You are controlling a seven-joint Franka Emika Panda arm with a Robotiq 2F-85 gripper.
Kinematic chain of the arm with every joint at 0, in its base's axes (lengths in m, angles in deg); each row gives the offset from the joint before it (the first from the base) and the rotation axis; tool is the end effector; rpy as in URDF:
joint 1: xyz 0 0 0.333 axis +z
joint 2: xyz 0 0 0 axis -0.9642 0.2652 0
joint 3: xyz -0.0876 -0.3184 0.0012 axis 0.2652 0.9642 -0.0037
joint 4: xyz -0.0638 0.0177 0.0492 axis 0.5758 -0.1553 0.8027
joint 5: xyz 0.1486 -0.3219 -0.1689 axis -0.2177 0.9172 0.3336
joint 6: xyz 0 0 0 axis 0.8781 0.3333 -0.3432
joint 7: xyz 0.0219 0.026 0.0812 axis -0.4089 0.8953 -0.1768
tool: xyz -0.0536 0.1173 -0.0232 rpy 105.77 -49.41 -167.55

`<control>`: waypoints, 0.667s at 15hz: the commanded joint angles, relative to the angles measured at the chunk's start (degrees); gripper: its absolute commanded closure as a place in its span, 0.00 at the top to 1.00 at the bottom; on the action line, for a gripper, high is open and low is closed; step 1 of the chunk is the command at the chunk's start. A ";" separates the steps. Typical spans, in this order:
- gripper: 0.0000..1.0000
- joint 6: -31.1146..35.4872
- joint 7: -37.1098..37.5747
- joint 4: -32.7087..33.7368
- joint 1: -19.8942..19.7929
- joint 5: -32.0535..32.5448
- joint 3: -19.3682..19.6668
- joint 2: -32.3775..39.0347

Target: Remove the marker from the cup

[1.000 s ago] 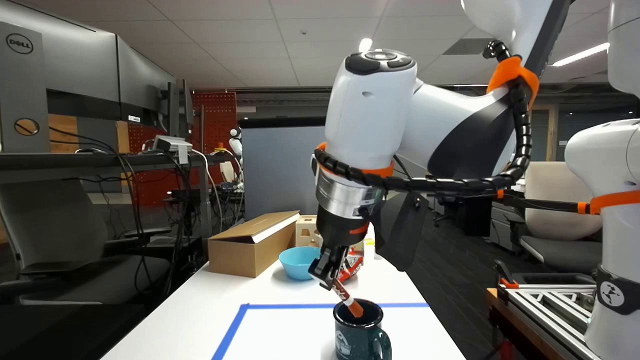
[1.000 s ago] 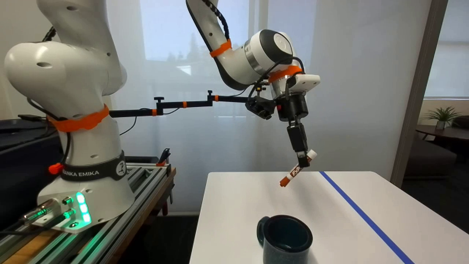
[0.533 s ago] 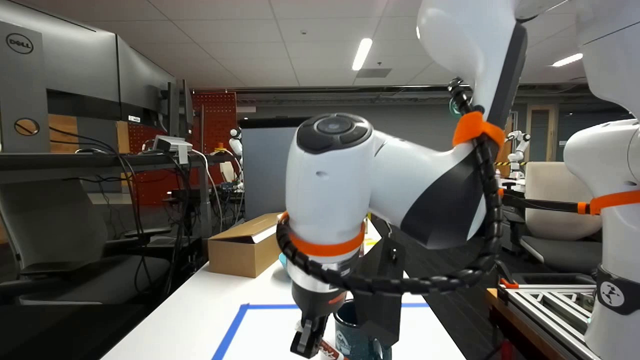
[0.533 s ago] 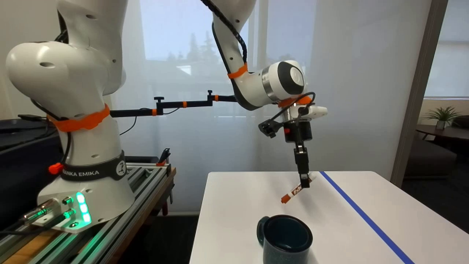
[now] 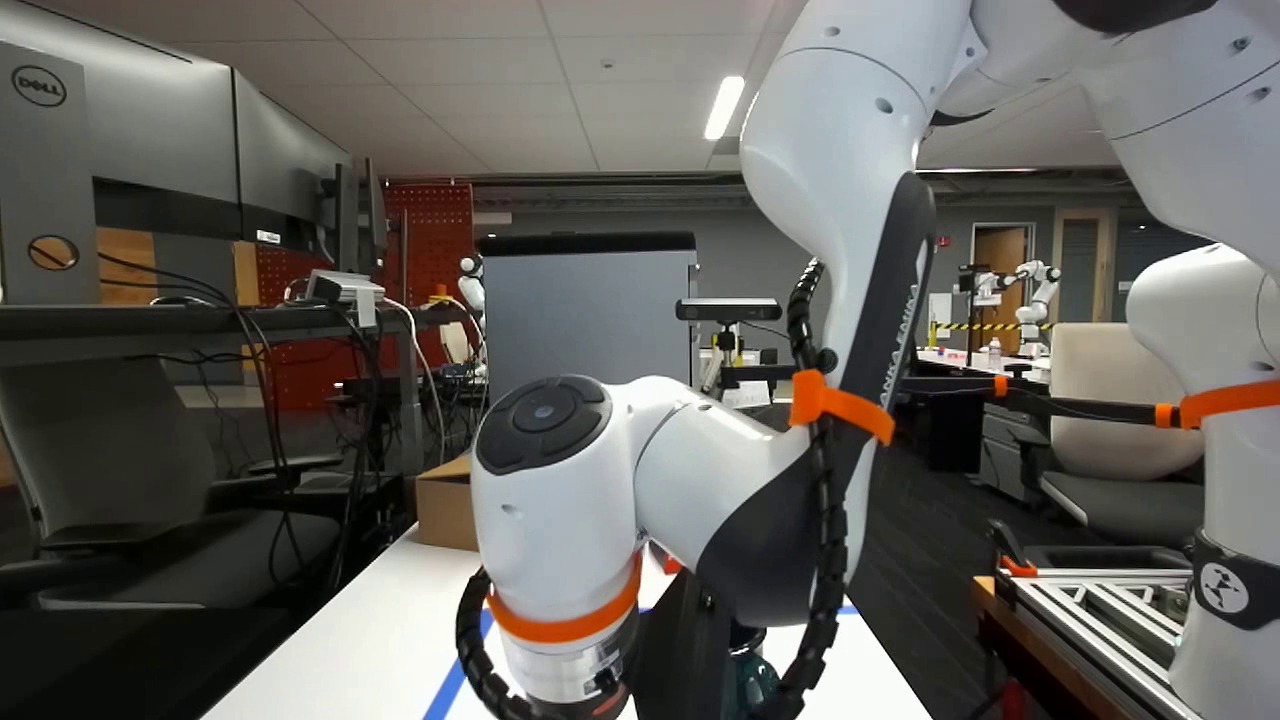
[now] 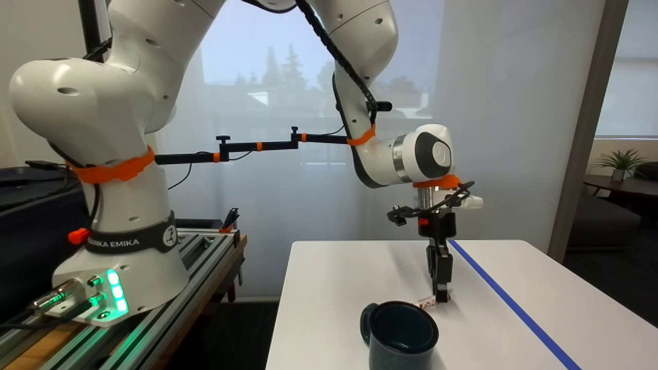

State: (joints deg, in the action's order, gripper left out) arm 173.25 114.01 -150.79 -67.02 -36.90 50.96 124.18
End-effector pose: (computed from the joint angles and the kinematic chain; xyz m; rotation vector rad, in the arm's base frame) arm 0.5752 0.0940 0.1223 2.7283 -0.1973 0.1149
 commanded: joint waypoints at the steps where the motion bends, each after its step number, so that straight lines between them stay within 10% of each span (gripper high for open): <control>1: 0.62 -1.23 -4.75 4.52 2.58 -4.08 2.07 2.17; 6: 1.00 -4.39 -5.64 1.80 4.73 -7.32 4.03 -4.87; 10: 1.00 -12.62 -6.11 -3.88 4.94 -9.69 3.78 -15.15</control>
State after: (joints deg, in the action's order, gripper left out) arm 165.39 109.86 -148.02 -62.92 -43.56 54.42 118.58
